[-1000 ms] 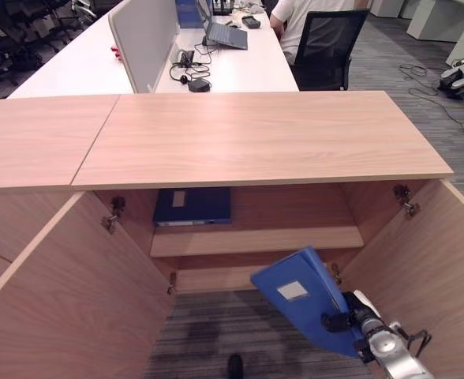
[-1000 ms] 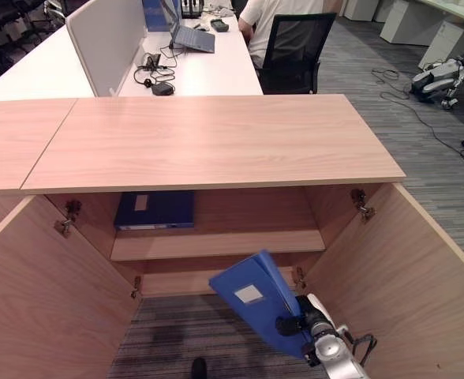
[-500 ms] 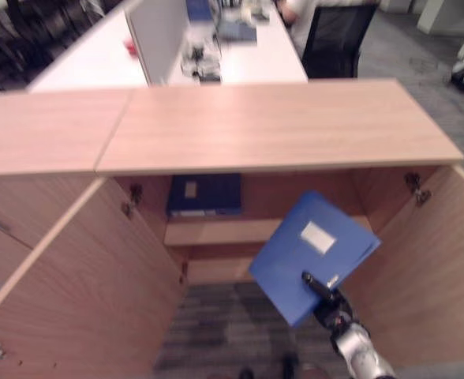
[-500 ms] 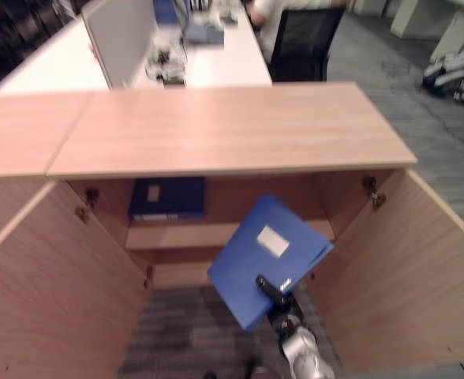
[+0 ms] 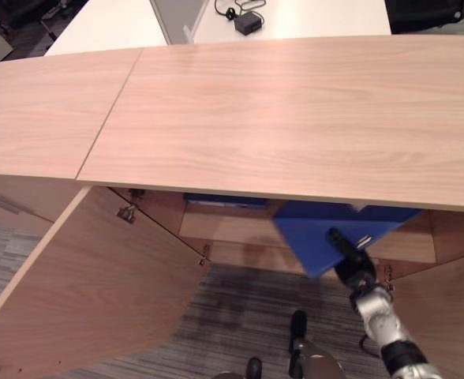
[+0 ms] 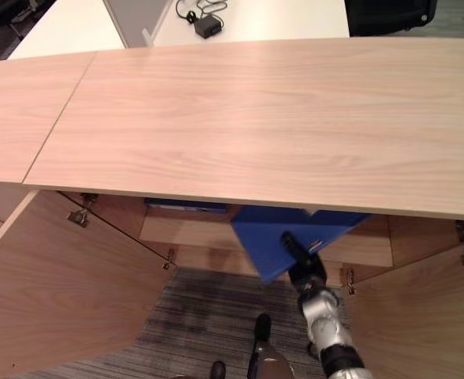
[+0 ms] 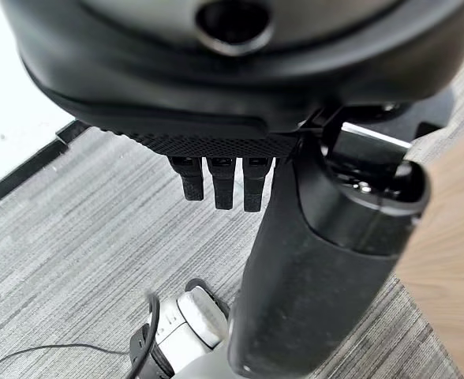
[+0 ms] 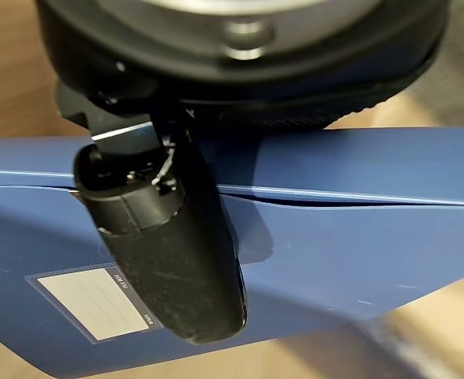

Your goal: Put the empty folder in the office cabinet

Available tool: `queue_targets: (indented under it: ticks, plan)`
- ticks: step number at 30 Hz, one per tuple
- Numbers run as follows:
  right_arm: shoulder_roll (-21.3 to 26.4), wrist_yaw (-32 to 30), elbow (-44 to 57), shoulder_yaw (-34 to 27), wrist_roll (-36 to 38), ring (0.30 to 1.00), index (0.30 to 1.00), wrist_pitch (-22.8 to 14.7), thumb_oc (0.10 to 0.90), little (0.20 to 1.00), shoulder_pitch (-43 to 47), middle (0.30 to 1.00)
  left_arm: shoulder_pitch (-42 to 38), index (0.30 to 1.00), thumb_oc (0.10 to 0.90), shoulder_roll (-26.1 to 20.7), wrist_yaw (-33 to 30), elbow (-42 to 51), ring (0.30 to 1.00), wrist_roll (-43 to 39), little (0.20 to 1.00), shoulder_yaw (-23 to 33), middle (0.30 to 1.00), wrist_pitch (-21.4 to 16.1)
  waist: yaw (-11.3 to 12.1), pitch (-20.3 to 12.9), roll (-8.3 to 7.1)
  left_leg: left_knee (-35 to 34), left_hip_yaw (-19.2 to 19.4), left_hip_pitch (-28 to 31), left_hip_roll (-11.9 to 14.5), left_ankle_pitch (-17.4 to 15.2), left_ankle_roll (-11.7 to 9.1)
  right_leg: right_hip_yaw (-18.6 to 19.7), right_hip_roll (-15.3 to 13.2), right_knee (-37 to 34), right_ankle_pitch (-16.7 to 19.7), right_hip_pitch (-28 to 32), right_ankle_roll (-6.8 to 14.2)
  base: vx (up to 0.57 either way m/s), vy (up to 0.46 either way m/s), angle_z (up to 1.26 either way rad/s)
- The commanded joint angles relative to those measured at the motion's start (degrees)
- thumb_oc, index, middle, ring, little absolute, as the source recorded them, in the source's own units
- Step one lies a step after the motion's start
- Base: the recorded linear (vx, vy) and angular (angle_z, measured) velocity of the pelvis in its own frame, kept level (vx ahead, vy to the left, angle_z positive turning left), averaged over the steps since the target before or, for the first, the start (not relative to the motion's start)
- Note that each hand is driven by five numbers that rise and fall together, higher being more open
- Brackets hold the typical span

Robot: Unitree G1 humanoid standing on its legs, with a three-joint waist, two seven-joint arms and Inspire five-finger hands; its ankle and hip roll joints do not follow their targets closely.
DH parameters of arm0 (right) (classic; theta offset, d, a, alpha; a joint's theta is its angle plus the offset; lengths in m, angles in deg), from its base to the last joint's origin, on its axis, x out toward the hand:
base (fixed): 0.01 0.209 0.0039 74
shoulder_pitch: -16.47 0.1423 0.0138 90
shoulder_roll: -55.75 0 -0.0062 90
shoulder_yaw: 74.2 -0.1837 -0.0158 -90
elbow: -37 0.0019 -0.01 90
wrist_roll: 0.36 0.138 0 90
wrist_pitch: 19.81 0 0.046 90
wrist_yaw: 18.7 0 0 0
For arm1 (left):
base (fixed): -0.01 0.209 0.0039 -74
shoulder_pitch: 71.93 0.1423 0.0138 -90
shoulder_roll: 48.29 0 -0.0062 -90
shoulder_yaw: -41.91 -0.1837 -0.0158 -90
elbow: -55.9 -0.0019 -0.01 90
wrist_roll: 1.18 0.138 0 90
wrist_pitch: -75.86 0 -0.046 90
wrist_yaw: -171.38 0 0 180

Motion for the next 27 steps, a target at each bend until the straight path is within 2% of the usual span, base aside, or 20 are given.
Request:
queue_targets:
  ticks: [1, 4, 8, 9, 10, 11, 12, 13, 14, 15, 18, 22, 27]
  plan:
    - [-2.58, 2.52, 5.09, -2.61, 4.33, 0.300, 0.300, -5.80, 0.400, 0.300, 6.20, 0.300, 1.78, 0.900, 0.800, -2.63, -0.33, 1.16, 0.900, -0.01, 0.900, -3.93, 0.900, -0.22, 0.08, 0.71, -0.31, -4.67, -0.42, 2.78, -0.93, -2.89, 1.56, 3.41, -1.53, 5.84, -2.96, -7.70, 8.50, 0.01, -0.074, 0.04]
    - [-1.79, 1.57, 3.75, -2.84, 5.00, 0.300, 0.300, -6.43, 0.400, 0.300, 9.39, 0.300, 1.14, 0.900, 0.800, -2.48, -0.49, 2.73, 0.900, -0.96, 0.900, -6.10, 0.900, -0.30, 0.23, 2.00, 0.22, -4.67, -0.63, 1.67, -0.92, -2.62, 1.34, 3.16, -1.61, 6.61, -3.59, -8.79, 8.37, -0.01, -0.074, 0.14]
    - [-2.50, -0.06, 4.49, -5.06, 8.24, 0.300, 0.300, -9.77, 0.400, 0.300, 13.90, 0.300, 1.17, 0.900, 0.800, -1.66, -0.73, 8.28, 0.900, -3.39, 0.900, -10.91, 0.900, -0.17, 0.35, 4.53, 1.78, -4.67, -1.27, -0.24, -0.98, -2.17, 1.08, 2.89, -1.56, 7.59, -4.68, -10.51, 8.12, 0.02, -0.051, 0.13]
    - [-2.68, -0.33, 4.69, -5.36, 8.78, 0.300, 0.300, -10.44, 0.400, 0.300, 14.36, 0.300, 1.28, 0.900, 0.800, -1.58, -0.74, 8.97, 0.900, -3.79, 0.900, -11.31, 0.900, -0.05, 0.33, 4.70, 2.36, -4.67, -1.42, 0.05, -0.53, -2.92, 1.00, 3.21, -0.96, 7.98, -6.15, -10.25, 8.34, -0.01, -0.019, 0.16]
    - [-2.76, -0.62, 5.12, -5.76, 9.24, 0.300, 0.300, -11.33, 0.400, 0.300, 14.77, 0.300, 1.16, 0.900, 0.800, -1.56, -0.88, 9.71, 0.900, -4.18, 0.900, -11.87, 0.900, 0.01, 0.24, 5.29, 2.30, -4.67, -1.48, -0.53, -1.16, -2.14, 1.03, 2.89, -1.48, 7.75, -4.77, -10.76, 8.05, 0.05, -0.024, 0.09]
    - [-3.08, -0.74, 5.64, -6.15, 9.81, 0.300, 0.300, -12.33, 0.400, 0.300, 15.16, 0.300, 0.99, 0.900, 0.800, -1.67, -1.07, 10.01, 0.900, -4.28, 0.900, -12.14, 0.900, 0.09, 0.18, 5.44, 2.88, -4.67, -1.61, -0.24, -0.72, -2.86, 0.98, 3.25, -0.81, 8.23, -6.25, -10.73, 8.35, -0.08, 0.000, 0.00]
    - [-3.02, -0.77, 5.72, -6.19, 9.81, 0.300, 0.300, -12.39, 0.400, 0.300, 15.17, 0.300, 0.93, 0.900, 0.800, -1.66, -1.09, 10.06, 0.900, -4.29, 0.900, -12.21, 0.900, 0.10, 0.14, 5.71, 2.56, -4.67, -1.59, -0.70, -1.26, -2.13, 1.02, 2.97, -1.35, 7.96, -4.85, -11.10, 8.06, 0.05, -0.014, -0.05]
    - [-3.57, -1.21, 6.29, -6.73, 10.83, 0.300, 0.300, -13.90, 0.400, 0.300, 15.69, 0.300, 0.74, 0.900, 0.800, -1.74, -1.51, 10.41, 0.900, -4.56, 0.900, -12.42, 0.900, 0.11, 0.10, 5.93, 3.32, -4.67, -1.71, -0.46, -0.95, -2.84, 1.01, 3.38, -0.85, 8.45, -6.25, -11.15, 8.37, -0.08, 0.013, -0.06]
    - [-3.50, -1.24, 6.36, -6.76, 10.83, 0.300, 0.300, -13.96, 0.400, 0.300, 15.70, 0.300, 0.69, 0.900, 0.800, -1.72, -1.53, 10.46, 0.900, -4.57, 0.900, -12.49, 0.900, 0.11, 0.06, 6.21, 3.01, -4.67, -1.68, -0.90, -1.47, -2.13, 1.06, 3.09, -1.38, 8.18, -4.84, -11.50, 8.08, 0.03, -0.007, -0.05]
    - [-4.03, -2.15, 7.02, -6.85, 11.58, 0.300, 0.300, -15.62, 0.400, 0.300, 16.73, 0.300, 0.41, 0.900, 0.800, -1.42, -2.16, 11.30, 0.900, -5.36, 0.900, -13.22, 0.900, 0.19, 0.05, 6.60, 4.04, -4.67, -1.85, -0.60, -1.34, -3.02, 1.09, 3.75, -0.77, 9.28, -6.38, -12.03, 8.40, -0.04, 0.007, -0.04]
    - [-4.55, -2.74, 6.38, -7.50, 12.11, 0.300, 0.300, -16.47, 0.400, 0.300, 17.48, 0.300, 0.39, 0.900, 0.800, -1.35, -2.38, 11.90, 0.900, -5.52, 0.900, -13.59, 0.900, 0.31, 0.15, 6.87, 4.60, -4.67, -1.93, -0.62, -1.50, -3.14, 1.19, 3.88, -0.82, 9.46, -6.36, -12.35, 8.44, 0.00, -0.001, -0.08]
    - [-5.27, -3.95, 1.12, -8.57, 14.15, 0.300, 0.300, -17.51, 0.400, 0.300, 23.19, 0.300, 0.39, 0.900, 0.800, -1.44, -2.64, 13.02, 0.900, -5.84, 0.900, -14.98, 0.900, 0.22, 0.85, 7.00, 6.17, -4.67, -2.19, -0.96, -1.99, -3.00, 1.31, 4.01, -1.10, 9.33, -6.05, -12.63, 8.61, -0.01, 0.000, -0.02]
    - [-3.02, -4.72, -3.36, -10.01, 15.37, 0.300, 0.300, -18.57, 0.400, 0.300, 30.51, 0.300, -0.29, 0.900, 0.800, -1.85, -2.70, 14.08, 0.900, -6.84, 0.900, -16.50, 0.900, 0.22, 1.41, 7.80, 7.70, -4.67, -2.90, -1.63, -2.55, -2.43, 1.18, 3.79, -1.69, 9.50, -6.20, -12.85, 8.60, -0.01, -0.006, 0.03]
